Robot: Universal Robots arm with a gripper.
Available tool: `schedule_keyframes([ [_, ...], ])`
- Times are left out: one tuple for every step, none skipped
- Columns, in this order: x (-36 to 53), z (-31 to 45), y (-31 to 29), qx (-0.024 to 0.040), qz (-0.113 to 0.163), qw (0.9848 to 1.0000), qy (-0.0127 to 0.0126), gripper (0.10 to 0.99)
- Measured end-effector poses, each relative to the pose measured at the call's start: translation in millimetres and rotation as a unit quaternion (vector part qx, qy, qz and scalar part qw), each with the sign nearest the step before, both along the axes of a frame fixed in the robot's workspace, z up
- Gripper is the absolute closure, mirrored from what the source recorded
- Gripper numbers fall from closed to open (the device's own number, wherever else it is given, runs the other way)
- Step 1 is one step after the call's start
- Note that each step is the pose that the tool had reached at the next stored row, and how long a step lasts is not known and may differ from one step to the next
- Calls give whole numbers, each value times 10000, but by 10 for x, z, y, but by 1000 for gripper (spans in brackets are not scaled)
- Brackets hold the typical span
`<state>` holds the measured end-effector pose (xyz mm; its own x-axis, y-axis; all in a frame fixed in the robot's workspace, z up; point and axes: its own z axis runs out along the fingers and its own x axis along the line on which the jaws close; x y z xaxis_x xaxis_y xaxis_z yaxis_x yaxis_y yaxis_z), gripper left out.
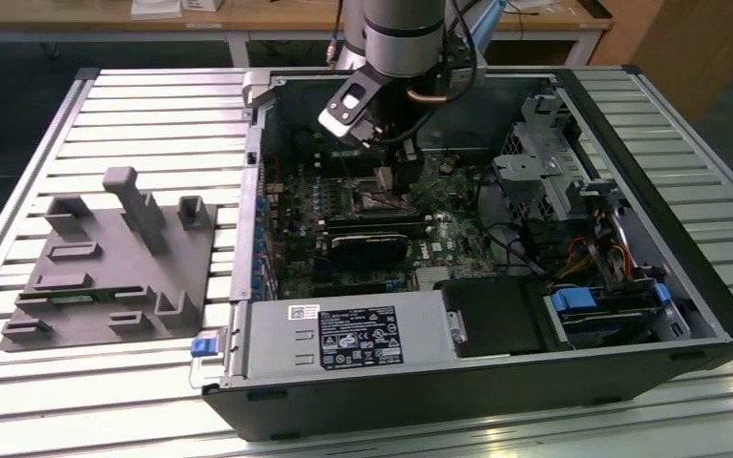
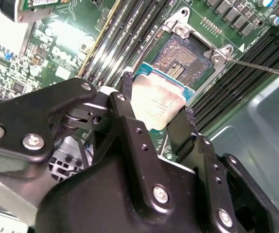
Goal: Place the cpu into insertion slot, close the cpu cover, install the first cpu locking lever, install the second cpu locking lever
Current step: 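Place the cpu into insertion slot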
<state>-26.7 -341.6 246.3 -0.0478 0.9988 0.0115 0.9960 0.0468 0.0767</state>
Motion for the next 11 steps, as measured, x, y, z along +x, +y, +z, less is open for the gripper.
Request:
schedule_keyframes([
  [-1,-3,0,-8,-15,10000,-10,549],
  [-1,-8,0,-12,-21,10000,-34,549],
  [-2,-13,0,-14,-21,10000,-76,549],
  [-4,-18,0,-13,-21,9999,-122,549],
  [-7,-24,0,-13,-21,9999,-170,549],
  [-13,-29,0,-13,-21,9998,-212,549],
  [-23,-36,0,-14,-21,9997,-248,549],
  [-40,-43,0,-14,-21,9996,-275,549],
  [-59,-51,0,-13,-21,9996,-294,549],
  [-78,-60,0,-13,-21,9995,-310,549],
  [-90,-69,1,-12,-21,9995,-321,549],
])
